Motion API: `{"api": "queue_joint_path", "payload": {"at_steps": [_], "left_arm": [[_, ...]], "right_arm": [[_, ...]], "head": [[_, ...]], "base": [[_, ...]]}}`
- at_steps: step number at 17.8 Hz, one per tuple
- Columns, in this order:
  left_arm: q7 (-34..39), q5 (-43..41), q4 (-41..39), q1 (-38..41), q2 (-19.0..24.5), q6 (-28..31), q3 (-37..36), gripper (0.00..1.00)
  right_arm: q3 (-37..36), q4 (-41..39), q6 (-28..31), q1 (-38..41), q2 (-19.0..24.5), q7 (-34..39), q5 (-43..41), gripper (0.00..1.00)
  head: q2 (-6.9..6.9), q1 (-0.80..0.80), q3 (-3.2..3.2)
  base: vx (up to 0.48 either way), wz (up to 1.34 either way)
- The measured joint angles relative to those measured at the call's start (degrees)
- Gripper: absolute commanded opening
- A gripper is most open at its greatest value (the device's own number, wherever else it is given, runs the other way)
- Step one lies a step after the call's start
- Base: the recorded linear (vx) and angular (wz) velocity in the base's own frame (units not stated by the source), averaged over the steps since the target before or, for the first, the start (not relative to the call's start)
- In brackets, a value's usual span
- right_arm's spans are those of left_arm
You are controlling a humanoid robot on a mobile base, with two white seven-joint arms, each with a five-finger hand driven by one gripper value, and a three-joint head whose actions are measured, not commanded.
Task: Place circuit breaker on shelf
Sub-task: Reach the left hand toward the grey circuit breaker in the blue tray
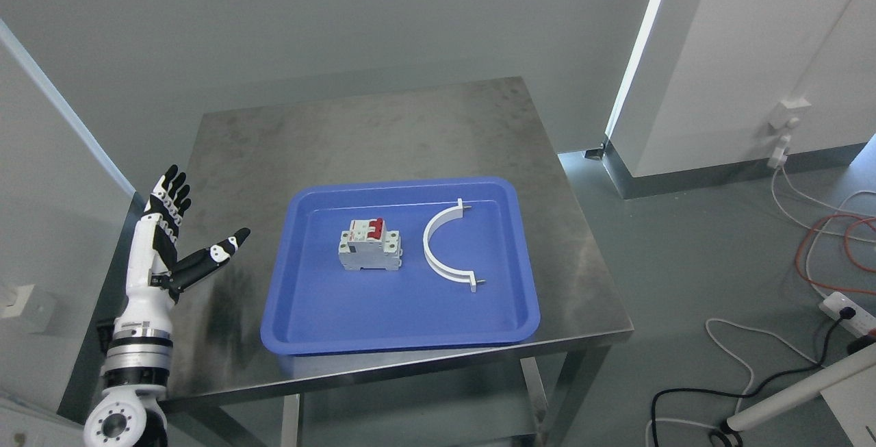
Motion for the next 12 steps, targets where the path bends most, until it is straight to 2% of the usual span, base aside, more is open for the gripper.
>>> {"api": "queue_joint_path", "payload": {"at_steps": [3,5,8,12], "left_arm": [[0.4,-0.1,-0.1,0.0,-0.2,-1.7,-1.5,1.00],[-2.0,-0.1,-0.2,-0.6,0.0,-1.9,-2.3,1.00],[-10.5,-0.1,-0.2,-3.2,2.1,-1.9,-4.1,0.99],[-17.7,-1.3,-0.2,-6.5,7.3,3.4,-7.8,0.96]], "right_arm": [[0.0,0.0,0.0,0.0,0.0,0.3,0.0,1.00],[0.0,0.0,0.0,0.0,0.0,0.3,0.0,1.00],[0.0,0.0,0.0,0.0,0.0,0.3,0.0,1.00],[0.0,0.0,0.0,0.0,0.0,0.3,0.0,1.00]], "head": [[0.00,0.00,0.00],[0.00,0.00,0.00],[0.00,0.00,0.00],[0.00,0.00,0.00]], "base": [[-0.040,-0.03],[-0.051,-0.05],[-0.051,-0.05],[-0.011,-0.02]]}}
